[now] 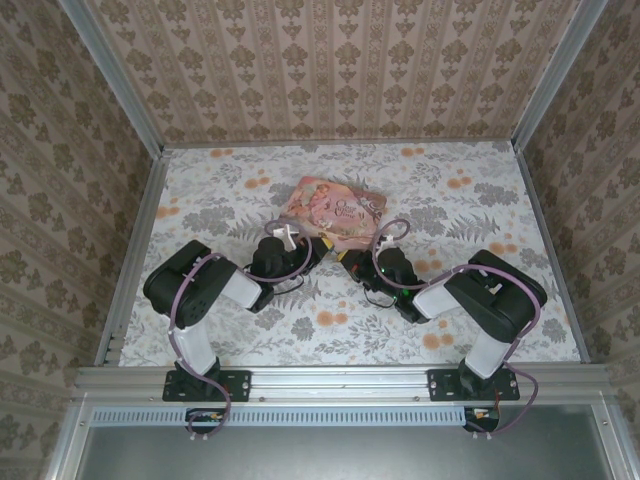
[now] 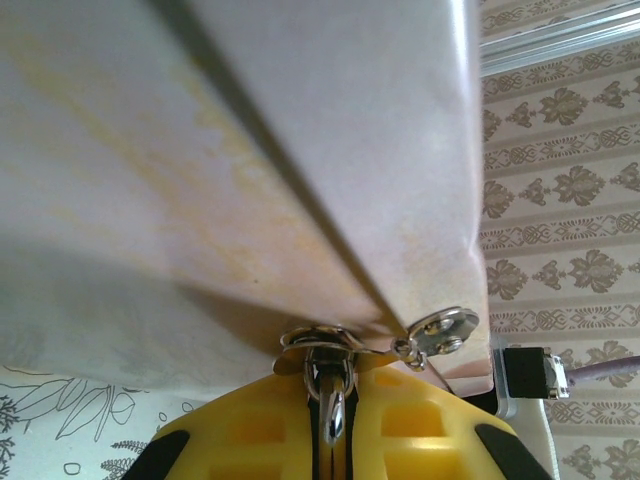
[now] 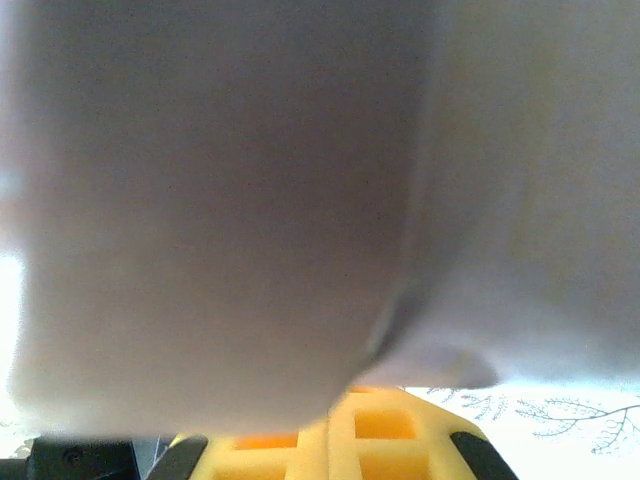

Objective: Unlock a padlock with a key

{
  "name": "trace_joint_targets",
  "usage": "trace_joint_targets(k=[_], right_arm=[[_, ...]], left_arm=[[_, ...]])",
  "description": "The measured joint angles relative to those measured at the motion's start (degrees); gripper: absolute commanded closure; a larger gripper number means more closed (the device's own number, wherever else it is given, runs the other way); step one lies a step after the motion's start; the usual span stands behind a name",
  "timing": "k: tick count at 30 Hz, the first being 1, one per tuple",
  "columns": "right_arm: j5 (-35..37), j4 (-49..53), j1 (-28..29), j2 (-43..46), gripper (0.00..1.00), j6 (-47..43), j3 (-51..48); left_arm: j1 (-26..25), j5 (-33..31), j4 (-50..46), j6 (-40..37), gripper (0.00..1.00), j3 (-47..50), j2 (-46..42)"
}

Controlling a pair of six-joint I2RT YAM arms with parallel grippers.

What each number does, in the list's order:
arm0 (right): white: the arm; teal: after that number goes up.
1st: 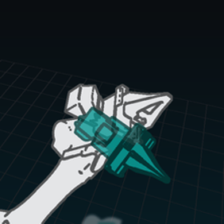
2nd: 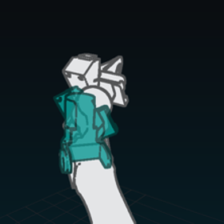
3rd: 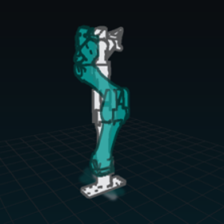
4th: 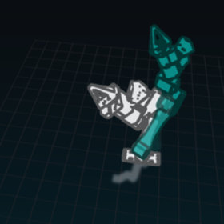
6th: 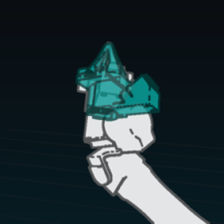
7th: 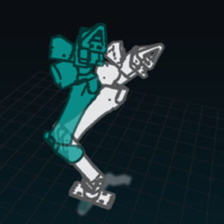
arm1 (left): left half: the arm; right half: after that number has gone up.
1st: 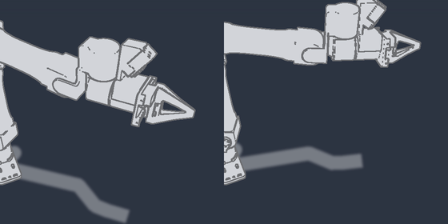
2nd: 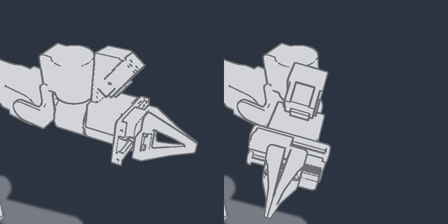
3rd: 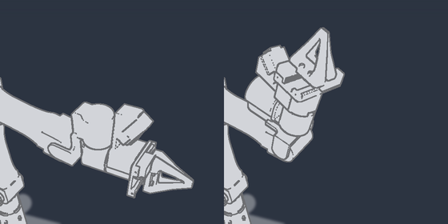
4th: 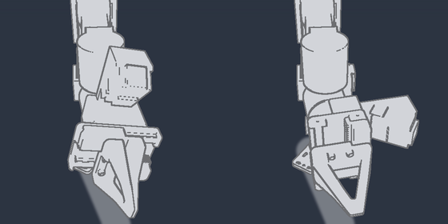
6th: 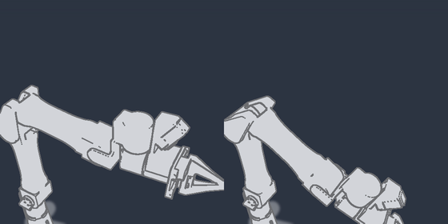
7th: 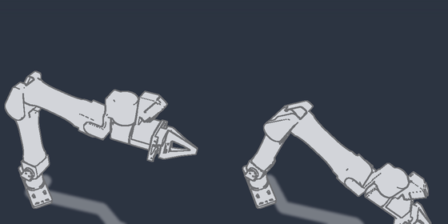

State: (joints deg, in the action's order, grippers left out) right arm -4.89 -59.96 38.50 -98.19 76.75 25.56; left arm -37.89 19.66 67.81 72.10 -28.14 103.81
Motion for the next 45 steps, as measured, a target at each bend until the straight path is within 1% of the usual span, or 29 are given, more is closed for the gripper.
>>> trace_joint_targets(k=[4,9,17,21,27,33,41,45], right_arm=[[-0.04,0.17,-0.02,-0.20,1.00,-0.02,0.33],[-0.83,-1.31,-0.81,-1.49,1.00,-0.87,0.37],[-6.21,-8.09,-4.76,-5.35,1.00,-3.08,0.22],[-7.61,-9.03,-5.11,-5.81,1.00,-3.06,0.24],[-7.61,-8.98,-4.42,-5.81,1.00,-2.95,0.28],[-6.16,-8.92,-3.39,-5.81,1.00,0.59,0.33],[-5.86,-10.64,-3.34,-7.72,1.00,8.13,0.87],[-5.90,-10.60,-3.34,-7.87,1.00,9.64,1.46]], left_arm=[[0.07,-0.13,0.00,0.50,1.00,0.00,0.00],[0.15,-0.04,-0.04,3.10,1.00,0.00,0.07],[0.55,1.05,-0.02,6.84,1.00,-0.02,0.11],[0.61,1.07,-0.02,7.28,1.00,-0.02,0.11],[0.61,0.94,0.00,7.28,1.00,-0.02,0.11],[0.81,0.92,0.00,7.28,1.00,-0.02,0.11],[0.81,0.28,0.00,7.26,1.00,-0.02,0.11],[0.87,-0.48,0.02,7.23,1.00,-0.02,0.11]])
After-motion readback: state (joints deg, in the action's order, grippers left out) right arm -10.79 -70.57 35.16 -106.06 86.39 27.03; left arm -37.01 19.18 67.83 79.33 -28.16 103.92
